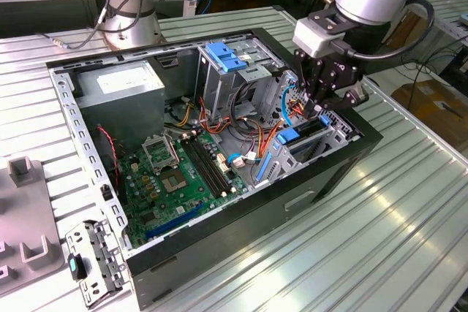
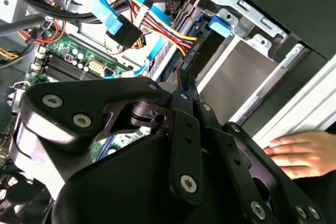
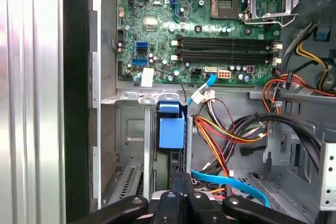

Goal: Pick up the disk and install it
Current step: 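Insert the second disk wire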

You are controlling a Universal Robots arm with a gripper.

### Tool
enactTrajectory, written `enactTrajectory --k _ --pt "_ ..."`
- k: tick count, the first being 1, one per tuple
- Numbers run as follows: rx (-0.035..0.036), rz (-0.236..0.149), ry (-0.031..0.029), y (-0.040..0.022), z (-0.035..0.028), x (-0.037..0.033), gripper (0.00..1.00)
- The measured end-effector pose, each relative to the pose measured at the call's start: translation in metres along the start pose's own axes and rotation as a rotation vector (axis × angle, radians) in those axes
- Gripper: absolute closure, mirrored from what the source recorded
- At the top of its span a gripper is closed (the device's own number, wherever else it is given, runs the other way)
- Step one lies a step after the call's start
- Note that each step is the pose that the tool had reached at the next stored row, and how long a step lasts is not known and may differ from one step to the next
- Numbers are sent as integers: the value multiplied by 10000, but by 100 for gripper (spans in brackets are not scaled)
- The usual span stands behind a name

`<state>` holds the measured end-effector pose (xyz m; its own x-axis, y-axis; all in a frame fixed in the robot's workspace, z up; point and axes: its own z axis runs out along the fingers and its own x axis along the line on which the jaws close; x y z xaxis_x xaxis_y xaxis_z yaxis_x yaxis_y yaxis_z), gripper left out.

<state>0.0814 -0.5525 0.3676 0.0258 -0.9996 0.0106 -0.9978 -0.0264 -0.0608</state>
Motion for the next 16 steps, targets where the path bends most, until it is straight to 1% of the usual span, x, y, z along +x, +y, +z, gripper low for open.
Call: enactTrajectory --k 1,2,16 --pt "0 0 0 -3 -49 0 89" --pt "0 0 -1 -5 -85 0 89" --pt "0 0 0 -6 -99 0 89"
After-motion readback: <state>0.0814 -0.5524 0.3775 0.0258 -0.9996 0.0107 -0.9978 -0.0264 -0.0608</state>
